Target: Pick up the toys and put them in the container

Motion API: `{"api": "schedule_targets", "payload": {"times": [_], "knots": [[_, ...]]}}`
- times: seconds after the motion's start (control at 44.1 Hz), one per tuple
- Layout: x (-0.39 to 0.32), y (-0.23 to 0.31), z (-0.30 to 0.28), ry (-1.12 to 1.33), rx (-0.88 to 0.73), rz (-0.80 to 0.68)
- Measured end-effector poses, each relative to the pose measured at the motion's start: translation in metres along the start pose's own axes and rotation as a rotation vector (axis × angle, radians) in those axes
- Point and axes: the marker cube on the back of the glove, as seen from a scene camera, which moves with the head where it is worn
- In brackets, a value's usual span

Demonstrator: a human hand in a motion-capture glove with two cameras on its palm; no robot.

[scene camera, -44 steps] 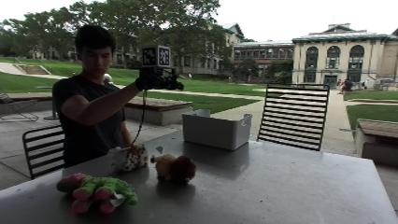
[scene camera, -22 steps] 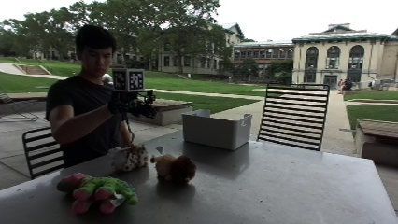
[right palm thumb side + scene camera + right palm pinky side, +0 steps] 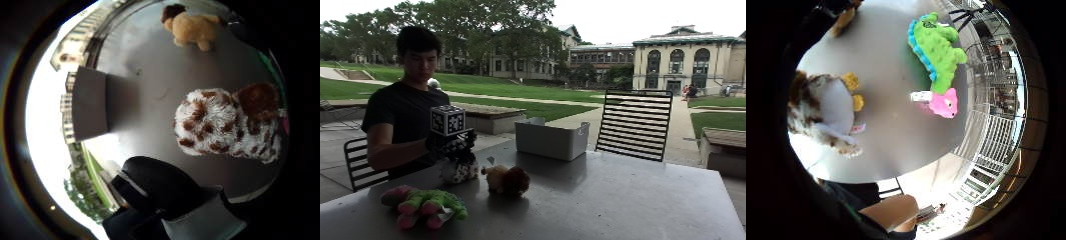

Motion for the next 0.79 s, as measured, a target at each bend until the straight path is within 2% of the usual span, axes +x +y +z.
{"api": "schedule_targets", "payload": {"times": [0.385,0.521,0.793], "knots": [[0.001,0.004,0.061,0.003,-0.056,0.043],[-0.001,0.007,0.067,-0.018,-0.041,0.05],[-0.001,0.002,0.063,-0.051,-0.11,0.044]]}}
